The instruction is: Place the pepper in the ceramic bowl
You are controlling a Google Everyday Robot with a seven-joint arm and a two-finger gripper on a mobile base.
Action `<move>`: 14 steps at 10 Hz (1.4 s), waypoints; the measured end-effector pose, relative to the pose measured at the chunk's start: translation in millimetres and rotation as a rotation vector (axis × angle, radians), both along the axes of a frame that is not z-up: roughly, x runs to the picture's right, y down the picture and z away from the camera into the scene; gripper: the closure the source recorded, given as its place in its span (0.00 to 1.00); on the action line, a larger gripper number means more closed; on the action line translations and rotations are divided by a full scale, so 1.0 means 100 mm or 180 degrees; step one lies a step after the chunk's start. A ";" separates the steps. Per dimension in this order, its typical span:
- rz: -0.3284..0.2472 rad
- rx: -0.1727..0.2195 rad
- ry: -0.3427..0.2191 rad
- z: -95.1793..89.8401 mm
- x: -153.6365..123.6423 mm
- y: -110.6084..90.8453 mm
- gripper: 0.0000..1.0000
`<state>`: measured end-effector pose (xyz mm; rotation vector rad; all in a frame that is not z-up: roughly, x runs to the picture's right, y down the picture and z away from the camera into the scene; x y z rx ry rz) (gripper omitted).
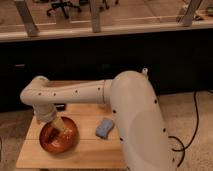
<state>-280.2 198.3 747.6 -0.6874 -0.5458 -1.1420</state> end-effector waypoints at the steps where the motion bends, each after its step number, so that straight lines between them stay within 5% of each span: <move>1: -0.0006 -0.0003 -0.0005 0.00 0.00 0.00 0.20; 14: -0.0081 -0.0060 -0.0069 0.02 -0.03 0.02 0.20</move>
